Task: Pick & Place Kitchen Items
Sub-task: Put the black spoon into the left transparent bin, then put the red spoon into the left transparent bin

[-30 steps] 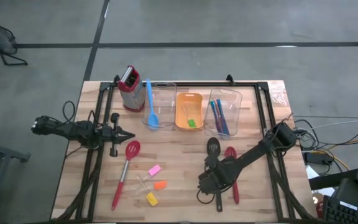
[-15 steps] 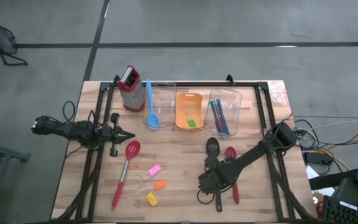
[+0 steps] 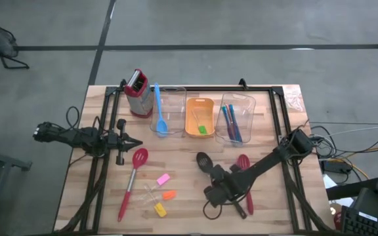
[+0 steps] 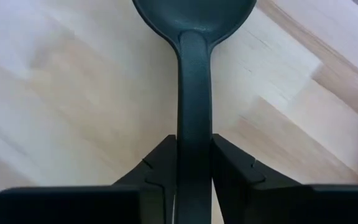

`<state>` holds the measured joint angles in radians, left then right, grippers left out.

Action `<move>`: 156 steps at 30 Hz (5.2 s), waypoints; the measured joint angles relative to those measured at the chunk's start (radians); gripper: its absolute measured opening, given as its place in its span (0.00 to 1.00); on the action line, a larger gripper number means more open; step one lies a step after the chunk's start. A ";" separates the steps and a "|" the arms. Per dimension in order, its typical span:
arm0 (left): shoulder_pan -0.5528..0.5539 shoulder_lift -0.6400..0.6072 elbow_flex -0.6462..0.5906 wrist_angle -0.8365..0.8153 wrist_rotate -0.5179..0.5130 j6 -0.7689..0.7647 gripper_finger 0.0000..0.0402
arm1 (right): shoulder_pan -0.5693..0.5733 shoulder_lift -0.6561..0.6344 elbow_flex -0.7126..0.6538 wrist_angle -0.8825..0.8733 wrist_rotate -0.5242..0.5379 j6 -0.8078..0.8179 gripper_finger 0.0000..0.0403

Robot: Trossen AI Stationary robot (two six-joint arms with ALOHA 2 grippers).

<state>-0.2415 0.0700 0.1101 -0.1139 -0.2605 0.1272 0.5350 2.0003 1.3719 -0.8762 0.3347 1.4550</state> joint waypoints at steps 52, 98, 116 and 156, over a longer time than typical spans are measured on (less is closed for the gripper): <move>0.000 0.000 0.000 0.000 0.000 0.000 0.05 | -0.831 -0.020 0.323 0.809 0.005 -0.792 0.20; 0.000 0.006 0.000 0.000 0.000 0.000 0.05 | -0.829 0.161 0.296 0.795 -0.146 -0.801 0.06; 0.000 0.006 0.000 0.000 0.000 0.000 0.05 | -0.650 -0.029 0.298 0.264 -0.318 -0.935 0.02; 0.000 0.006 0.000 0.000 0.000 0.000 0.05 | 0.067 -0.114 -0.006 -0.403 -0.099 0.207 0.38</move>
<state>-0.2413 0.0757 0.1099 -0.1139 -0.2605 0.1272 0.6024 1.8862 1.3659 -1.2790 0.2353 1.6617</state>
